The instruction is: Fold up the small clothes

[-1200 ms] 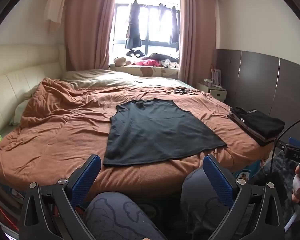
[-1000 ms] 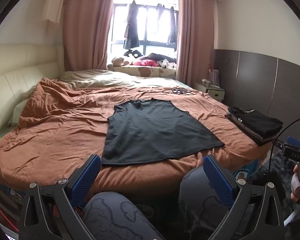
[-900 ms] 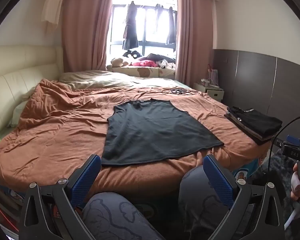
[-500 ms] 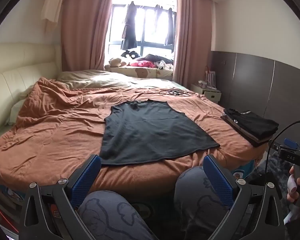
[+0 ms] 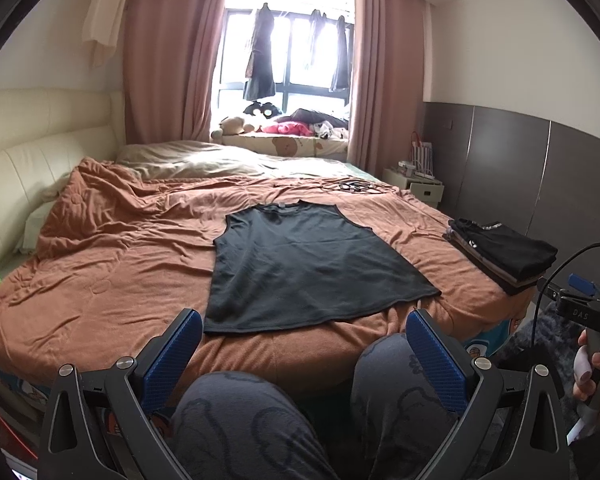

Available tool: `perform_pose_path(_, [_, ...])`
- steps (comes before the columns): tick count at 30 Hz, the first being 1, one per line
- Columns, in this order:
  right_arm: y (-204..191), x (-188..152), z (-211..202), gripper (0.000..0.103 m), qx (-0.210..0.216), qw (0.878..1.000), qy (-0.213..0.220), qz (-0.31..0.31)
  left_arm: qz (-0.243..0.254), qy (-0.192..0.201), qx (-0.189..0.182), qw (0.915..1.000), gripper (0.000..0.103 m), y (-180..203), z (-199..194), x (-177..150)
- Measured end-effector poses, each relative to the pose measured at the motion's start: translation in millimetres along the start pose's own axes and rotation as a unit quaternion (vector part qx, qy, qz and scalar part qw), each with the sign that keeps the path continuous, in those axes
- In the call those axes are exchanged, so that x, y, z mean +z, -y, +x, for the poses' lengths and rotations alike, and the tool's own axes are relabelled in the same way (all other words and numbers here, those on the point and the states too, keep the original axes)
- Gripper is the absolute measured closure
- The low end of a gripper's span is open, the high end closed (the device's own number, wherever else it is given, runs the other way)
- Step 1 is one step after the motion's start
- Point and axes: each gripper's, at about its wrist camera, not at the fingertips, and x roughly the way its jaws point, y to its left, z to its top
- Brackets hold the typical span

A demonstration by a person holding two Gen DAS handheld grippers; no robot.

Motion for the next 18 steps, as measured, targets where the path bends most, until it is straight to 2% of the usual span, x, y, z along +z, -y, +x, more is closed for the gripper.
perform_pose_path(18, [-3.2, -3.0, 11.6, 0.0, 0.012, 1.0, -0.006, -0.005, -0.021, -0.004, 0.001, 0.9998, 0.0, -12.3, 7.5, -8.1])
